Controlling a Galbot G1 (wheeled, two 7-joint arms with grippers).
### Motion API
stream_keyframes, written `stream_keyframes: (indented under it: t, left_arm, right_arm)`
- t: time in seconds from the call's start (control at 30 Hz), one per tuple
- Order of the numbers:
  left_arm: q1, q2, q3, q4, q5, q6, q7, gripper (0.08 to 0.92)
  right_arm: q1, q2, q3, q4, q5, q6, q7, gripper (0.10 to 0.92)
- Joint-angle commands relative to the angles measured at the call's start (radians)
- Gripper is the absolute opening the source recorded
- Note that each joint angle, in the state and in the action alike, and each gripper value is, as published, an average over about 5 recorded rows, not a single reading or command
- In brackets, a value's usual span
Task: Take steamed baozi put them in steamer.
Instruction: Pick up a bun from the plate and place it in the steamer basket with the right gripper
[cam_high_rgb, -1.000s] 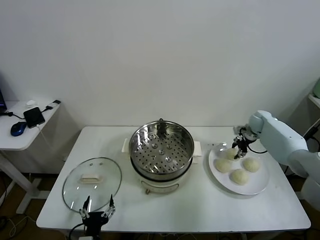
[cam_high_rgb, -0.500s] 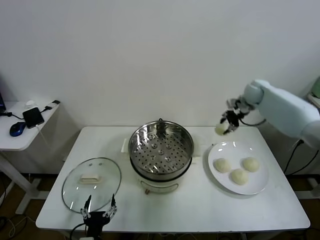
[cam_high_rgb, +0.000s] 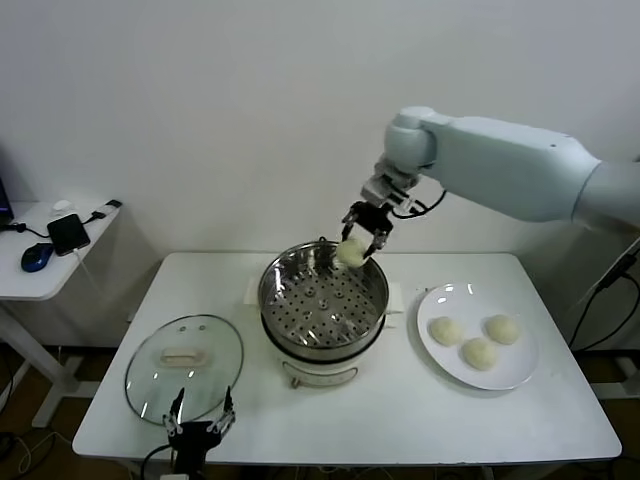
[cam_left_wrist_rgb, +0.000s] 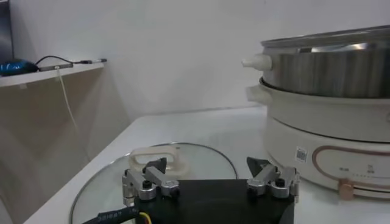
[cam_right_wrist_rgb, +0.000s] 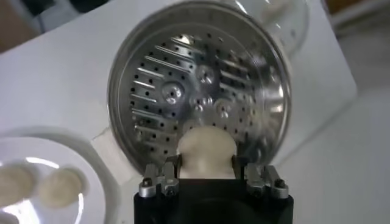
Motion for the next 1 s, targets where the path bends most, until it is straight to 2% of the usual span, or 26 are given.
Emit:
stream_keyframes:
  t: [0.03, 0.3, 0.67, 0.87, 1.0]
  left_arm:
    - [0.001, 0.002, 0.003, 0.001, 0.001, 0.000, -0.002, 0.823]
    - [0.002, 0.000, 0.017, 0.004, 0.006, -0.004, -0.012, 0.823]
    - [-0.006, 0.001, 0.024, 0.014, 0.006, -0.005, -0.016, 0.823]
    - [-0.014, 0.002, 0.020, 0.020, 0.001, -0.007, -0.020, 0.823]
    - [-0.018, 0.000, 0.017, 0.021, 0.000, -0.005, -0.023, 0.823]
  right_arm:
    - [-0.131, 0.090, 0.055, -0.038, -0.319, 0.259, 0.064, 0.577]
    - [-0.264, 0.147, 0.198, -0.249, -0.521, 0.321, 0.145, 0.585]
    - [-0.317, 0.202, 0.267, -0.390, -0.601, 0.338, 0.188, 0.606]
    - [-0.316, 0.217, 0.266, -0.410, -0.577, 0.341, 0.224, 0.740]
    - [-0.270, 0.202, 0.230, -0.374, -0.467, 0.339, 0.186, 0.813]
